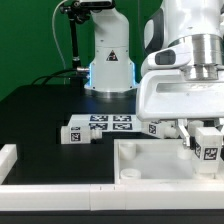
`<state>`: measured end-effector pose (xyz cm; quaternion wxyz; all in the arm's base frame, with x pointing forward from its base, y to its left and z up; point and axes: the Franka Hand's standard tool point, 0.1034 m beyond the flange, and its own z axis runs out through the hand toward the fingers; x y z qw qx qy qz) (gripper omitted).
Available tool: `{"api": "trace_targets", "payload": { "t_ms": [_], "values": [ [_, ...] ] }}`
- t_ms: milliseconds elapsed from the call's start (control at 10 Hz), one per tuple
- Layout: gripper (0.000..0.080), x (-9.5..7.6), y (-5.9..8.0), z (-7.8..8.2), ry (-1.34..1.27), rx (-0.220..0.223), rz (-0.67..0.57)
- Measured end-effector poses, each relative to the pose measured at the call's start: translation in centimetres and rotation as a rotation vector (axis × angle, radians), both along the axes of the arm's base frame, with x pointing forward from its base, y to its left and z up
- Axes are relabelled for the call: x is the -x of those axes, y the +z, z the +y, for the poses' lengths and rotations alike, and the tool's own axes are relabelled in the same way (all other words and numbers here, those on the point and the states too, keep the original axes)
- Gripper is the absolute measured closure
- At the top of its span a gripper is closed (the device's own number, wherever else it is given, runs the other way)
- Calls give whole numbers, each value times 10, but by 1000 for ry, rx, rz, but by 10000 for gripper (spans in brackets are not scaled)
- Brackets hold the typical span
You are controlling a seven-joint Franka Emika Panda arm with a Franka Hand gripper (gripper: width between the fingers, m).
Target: Assemble one leg
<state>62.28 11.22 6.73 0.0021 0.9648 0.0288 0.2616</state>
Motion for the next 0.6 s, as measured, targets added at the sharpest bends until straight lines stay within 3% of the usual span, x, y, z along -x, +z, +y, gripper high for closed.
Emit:
{"api": "trace_targets", "payload": {
  "t_ms": [200, 300, 400, 600],
  "values": [
    [515, 0, 0, -1, 1, 1, -1],
    [405, 0, 0, -1, 2, 2, 0],
    [405, 0, 1, -1, 6, 7, 25],
    [175, -14, 29, -1, 4, -1, 56]
  ]
}}
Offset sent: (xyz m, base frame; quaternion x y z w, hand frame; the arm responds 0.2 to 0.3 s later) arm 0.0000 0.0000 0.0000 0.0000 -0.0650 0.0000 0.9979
